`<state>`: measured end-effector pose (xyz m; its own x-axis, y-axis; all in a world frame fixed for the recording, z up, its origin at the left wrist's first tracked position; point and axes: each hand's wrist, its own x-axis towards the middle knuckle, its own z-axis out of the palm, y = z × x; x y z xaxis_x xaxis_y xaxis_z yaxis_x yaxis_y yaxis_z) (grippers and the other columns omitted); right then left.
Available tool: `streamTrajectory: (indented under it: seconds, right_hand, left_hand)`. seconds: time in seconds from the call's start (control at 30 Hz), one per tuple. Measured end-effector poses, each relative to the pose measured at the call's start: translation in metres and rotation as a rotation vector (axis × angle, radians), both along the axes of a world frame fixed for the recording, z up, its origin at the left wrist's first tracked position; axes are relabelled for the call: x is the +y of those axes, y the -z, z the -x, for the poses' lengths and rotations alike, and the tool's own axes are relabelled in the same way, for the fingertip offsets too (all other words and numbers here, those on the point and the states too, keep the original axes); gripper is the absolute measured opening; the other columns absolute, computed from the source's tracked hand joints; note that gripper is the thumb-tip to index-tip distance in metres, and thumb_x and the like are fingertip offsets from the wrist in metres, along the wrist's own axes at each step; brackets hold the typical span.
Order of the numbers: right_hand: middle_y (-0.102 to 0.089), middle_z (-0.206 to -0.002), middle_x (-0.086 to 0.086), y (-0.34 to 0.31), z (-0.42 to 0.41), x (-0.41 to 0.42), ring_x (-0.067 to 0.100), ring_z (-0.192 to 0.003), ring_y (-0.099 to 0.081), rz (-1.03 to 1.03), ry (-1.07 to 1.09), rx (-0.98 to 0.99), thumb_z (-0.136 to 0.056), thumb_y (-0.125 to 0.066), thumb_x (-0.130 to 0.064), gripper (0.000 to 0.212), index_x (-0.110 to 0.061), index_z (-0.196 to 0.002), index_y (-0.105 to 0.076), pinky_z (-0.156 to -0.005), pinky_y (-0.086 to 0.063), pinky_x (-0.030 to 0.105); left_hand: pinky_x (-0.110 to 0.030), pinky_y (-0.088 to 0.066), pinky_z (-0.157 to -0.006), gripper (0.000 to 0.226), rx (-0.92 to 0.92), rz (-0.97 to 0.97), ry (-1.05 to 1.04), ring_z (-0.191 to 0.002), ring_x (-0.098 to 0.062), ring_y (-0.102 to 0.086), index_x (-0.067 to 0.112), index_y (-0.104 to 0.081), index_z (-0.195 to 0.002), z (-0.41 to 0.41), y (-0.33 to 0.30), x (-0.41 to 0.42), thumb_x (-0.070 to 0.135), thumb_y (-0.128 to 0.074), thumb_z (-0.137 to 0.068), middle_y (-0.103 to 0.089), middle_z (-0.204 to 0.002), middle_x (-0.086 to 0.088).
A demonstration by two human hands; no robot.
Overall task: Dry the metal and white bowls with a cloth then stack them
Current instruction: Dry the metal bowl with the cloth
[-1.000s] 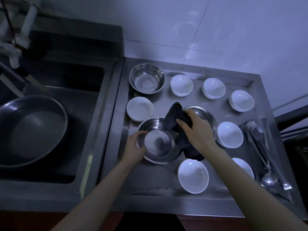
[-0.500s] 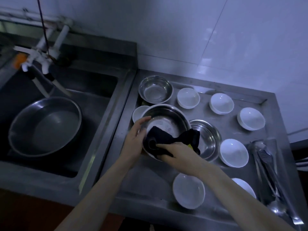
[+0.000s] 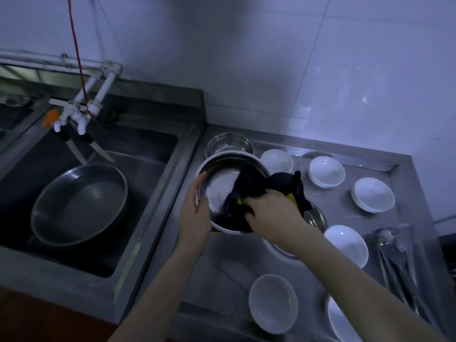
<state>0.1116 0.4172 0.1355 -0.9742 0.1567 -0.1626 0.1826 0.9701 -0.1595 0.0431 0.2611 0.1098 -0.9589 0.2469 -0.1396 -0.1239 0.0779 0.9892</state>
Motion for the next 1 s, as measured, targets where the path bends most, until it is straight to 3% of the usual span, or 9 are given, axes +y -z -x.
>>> streamTrajectory:
  seconds: [0.13,0.3,0.5,0.57,0.6,0.67,0.77,0.87,1.0]
  right_hand:
    - [-0.064,-0.12,0.006,-0.014,-0.001,-0.022,0.026,-0.109,-0.055,0.409,-0.052,-0.221,-0.096,-0.043,-0.029,0.04,-0.03,-0.134,-0.052,-0.094,-0.044,0.035]
    - [-0.06,-0.128,0.003,-0.009,0.041,-0.074,0.02,-0.115,-0.054,0.736,0.193,-0.042,-0.097,-0.045,-0.023,0.04,-0.026,-0.136,-0.05,-0.099,-0.043,0.035]
    - [-0.067,-0.103,0.004,-0.025,0.051,-0.115,0.023,-0.095,-0.059,0.518,0.164,-0.16,-0.095,-0.043,-0.029,0.03,-0.029,-0.12,-0.059,-0.086,-0.049,0.04]
    - [-0.065,-0.1,0.005,-0.027,0.047,-0.117,0.026,-0.095,-0.058,0.327,0.165,-0.208,-0.094,-0.041,-0.032,0.029,-0.029,-0.115,-0.06,-0.082,-0.049,0.039]
    - [-0.065,-0.102,0.005,-0.027,0.046,-0.118,0.026,-0.1,-0.057,0.23,0.169,-0.21,-0.094,-0.04,-0.033,0.03,-0.028,-0.116,-0.06,-0.082,-0.048,0.037]
    - [-0.064,-0.114,0.0,-0.021,0.047,-0.117,0.022,-0.112,-0.053,0.038,0.156,-0.172,-0.094,-0.04,-0.035,0.033,-0.028,-0.122,-0.057,-0.092,-0.041,0.031]
    - [-0.047,-0.144,-0.008,-0.008,0.05,-0.111,0.01,-0.135,-0.036,-0.139,0.145,-0.079,-0.095,-0.04,-0.034,0.048,-0.026,-0.143,-0.04,-0.11,-0.017,0.022]
    - [-0.028,-0.157,-0.006,-0.006,0.064,-0.114,0.01,-0.145,-0.02,-0.031,0.232,0.011,-0.096,-0.039,-0.028,0.06,-0.026,-0.153,-0.019,-0.116,-0.006,0.028]
    - [-0.019,-0.159,-0.004,-0.016,0.081,-0.14,0.011,-0.148,-0.009,0.31,0.151,0.076,-0.094,-0.042,-0.013,0.064,-0.029,-0.152,-0.02,-0.12,-0.004,0.036]
  left_hand:
    - [-0.053,-0.047,-0.105,0.038,0.0,-0.015,0.054,-0.127,-0.007,-0.054,0.05,-0.057,-0.126,0.012,-0.004,-0.005,0.021,-0.042,-0.106,-0.059,-0.133,0.019]
    - [-0.059,-0.047,-0.101,0.042,-0.144,-0.057,0.141,-0.128,-0.015,-0.054,0.058,-0.056,-0.125,0.025,-0.006,-0.024,0.061,-0.045,-0.083,-0.057,-0.136,0.018]
    - [-0.054,-0.052,-0.097,0.037,-0.121,-0.08,0.137,-0.121,-0.009,-0.057,0.056,-0.056,-0.126,0.071,-0.012,-0.076,0.042,-0.052,-0.091,-0.059,-0.129,0.021]
    - [-0.041,-0.057,-0.092,0.048,-0.073,-0.067,0.19,-0.114,0.001,-0.059,0.053,-0.052,-0.131,0.078,-0.01,-0.089,0.021,-0.052,-0.096,-0.056,-0.132,0.023]
    - [-0.031,-0.057,-0.09,0.054,-0.034,-0.048,0.216,-0.111,0.006,-0.058,0.048,-0.051,-0.136,0.079,-0.011,-0.093,0.009,-0.049,-0.097,-0.054,-0.135,0.021]
    - [-0.021,-0.047,-0.103,0.061,0.054,-0.011,0.268,-0.123,0.008,-0.05,0.037,-0.048,-0.142,0.08,-0.016,-0.1,-0.004,-0.043,-0.097,-0.05,-0.142,0.019]
    - [-0.009,-0.031,-0.11,0.063,0.133,-0.012,0.326,-0.133,0.009,-0.04,0.026,-0.049,-0.144,0.083,-0.012,-0.109,-0.012,-0.042,-0.094,-0.049,-0.146,0.014]
    - [-0.014,-0.036,-0.11,0.06,0.144,-0.062,0.361,-0.133,0.004,-0.045,0.026,-0.05,-0.143,0.083,-0.012,-0.116,-0.01,-0.045,-0.095,-0.051,-0.145,0.013]
    - [-0.028,-0.045,-0.105,0.047,-0.001,-0.178,0.381,-0.13,0.0,-0.05,0.043,-0.053,-0.137,0.079,-0.023,-0.113,0.012,-0.042,-0.103,-0.053,-0.141,0.019]
